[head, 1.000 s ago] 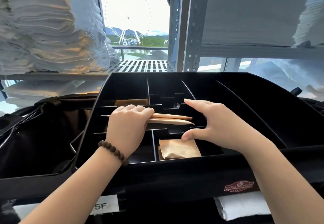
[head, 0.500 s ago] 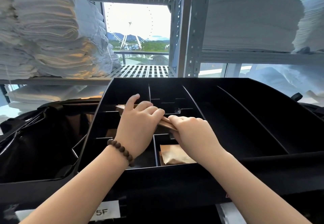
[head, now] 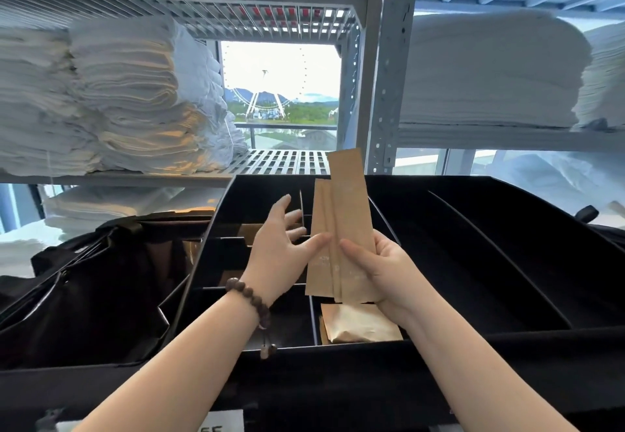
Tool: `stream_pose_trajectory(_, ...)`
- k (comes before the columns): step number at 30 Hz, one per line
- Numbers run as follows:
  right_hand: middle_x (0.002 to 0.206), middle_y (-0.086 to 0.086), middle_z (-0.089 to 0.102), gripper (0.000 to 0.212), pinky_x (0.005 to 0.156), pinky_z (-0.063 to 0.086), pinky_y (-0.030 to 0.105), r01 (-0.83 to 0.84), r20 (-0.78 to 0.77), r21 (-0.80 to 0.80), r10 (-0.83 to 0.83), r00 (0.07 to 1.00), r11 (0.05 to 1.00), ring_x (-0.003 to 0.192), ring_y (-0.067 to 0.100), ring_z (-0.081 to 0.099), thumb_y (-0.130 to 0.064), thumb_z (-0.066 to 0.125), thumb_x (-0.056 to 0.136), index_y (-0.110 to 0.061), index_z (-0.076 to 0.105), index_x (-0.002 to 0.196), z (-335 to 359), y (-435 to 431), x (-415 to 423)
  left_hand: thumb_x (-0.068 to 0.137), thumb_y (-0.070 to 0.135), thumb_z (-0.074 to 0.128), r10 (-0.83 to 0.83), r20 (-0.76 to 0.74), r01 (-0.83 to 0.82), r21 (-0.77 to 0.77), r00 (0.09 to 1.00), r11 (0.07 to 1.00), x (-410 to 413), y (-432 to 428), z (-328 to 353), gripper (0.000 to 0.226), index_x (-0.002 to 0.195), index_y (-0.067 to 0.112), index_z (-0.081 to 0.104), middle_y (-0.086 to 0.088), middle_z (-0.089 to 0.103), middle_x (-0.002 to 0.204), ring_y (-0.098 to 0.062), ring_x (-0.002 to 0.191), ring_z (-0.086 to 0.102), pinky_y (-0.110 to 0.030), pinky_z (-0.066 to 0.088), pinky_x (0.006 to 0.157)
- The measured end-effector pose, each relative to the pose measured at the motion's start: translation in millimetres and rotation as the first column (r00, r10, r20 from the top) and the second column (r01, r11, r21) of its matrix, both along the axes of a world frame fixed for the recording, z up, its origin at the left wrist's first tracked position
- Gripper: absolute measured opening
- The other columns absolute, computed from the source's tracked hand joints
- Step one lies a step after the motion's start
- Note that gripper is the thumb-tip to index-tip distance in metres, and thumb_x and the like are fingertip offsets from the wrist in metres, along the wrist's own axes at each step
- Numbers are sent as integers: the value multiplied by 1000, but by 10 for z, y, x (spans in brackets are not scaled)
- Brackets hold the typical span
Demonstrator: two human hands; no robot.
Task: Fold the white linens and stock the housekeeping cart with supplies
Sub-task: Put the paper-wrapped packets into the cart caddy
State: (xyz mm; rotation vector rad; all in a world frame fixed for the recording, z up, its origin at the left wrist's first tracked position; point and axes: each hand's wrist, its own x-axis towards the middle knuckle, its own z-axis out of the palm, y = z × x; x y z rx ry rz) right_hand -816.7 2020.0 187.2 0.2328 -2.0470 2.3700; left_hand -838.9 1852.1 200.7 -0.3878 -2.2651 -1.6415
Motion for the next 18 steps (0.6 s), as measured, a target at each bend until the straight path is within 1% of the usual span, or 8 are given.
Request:
stream_pose_trajectory(1,111,6,70,45,89,53,52,-20,0,-36,20,1000,999,103,28,67,-29,71,83,-21,55,124,-2,-17,-3,79,31,76,-85,89,74,120,992,990,2,7,23,81,146,19,31,5,57,128,3,96,65,-17,54,69)
stream_pose_trajectory(2,112,7,70,43,89,53,51,-38,-5,-80,38,999,996,102,29,67,-26,70,83,-19,55,124,-3,-31,-4,82,28,74,-180,160,139,238,971,961,-4,9,35,70,141,15,39,4,65,119,-1,90,68,-21,56,64)
stream_pose_trajectory(3,111,9,70,42,88,54,50,-53,-15,-120,52,999,991,102,30,67,-23,69,84,-16,55,123,-1,-50,-1,85,25,71,-269,207,192,331,941,924,-15,4,37,58,135,11,48,-1,70,112,-10,91,70,-28,58,67)
stream_pose_trajectory(5,111,11,70,40,87,55,50,-50,-38,-137,46,998,989,101,31,67,-20,69,85,-14,57,122,1,-84,12,88,19,67,-379,230,259,423,896,868,-4,-12,29,37,122,8,60,-9,73,104,-24,93,71,-36,59,70)
stream_pose_trajectory(7,109,10,71,36,88,54,50,-14,-68,-98,7,998,995,101,31,67,-21,69,84,-14,61,119,-8,-108,16,88,14,67,-400,223,266,460,889,847,16,-17,16,29,116,8,64,-11,73,102,-27,92,71,-36,59,68)
stream_pose_trajectory(10,103,8,73,28,87,55,49,53,-107,-23,-55,993,998,97,30,69,-23,71,83,-15,68,110,-19,-123,12,87,10,67,-380,211,252,460,901,852,14,-25,-6,29,115,9,64,-13,73,101,-29,92,71,-39,58,69)
stream_pose_trajectory(13,100,5,74,30,90,53,51,97,-103,49,-92,990,994,96,27,69,-30,73,81,-15,70,107,-24,-153,-8,86,10,68,-343,202,228,440,917,869,-3,-53,-29,30,115,10,64,-13,73,100,-29,91,71,-40,58,70)
stream_pose_trajectory(18,102,1,73,35,89,53,51,145,-131,102,-131,983,984,98,25,68,-33,76,78,-17,68,108,-9,-187,-60,86,9,68,-303,185,193,451,935,871,-54,-141,-42,24,110,14,65,-10,74,95,-26,85,72,-33,58,62)
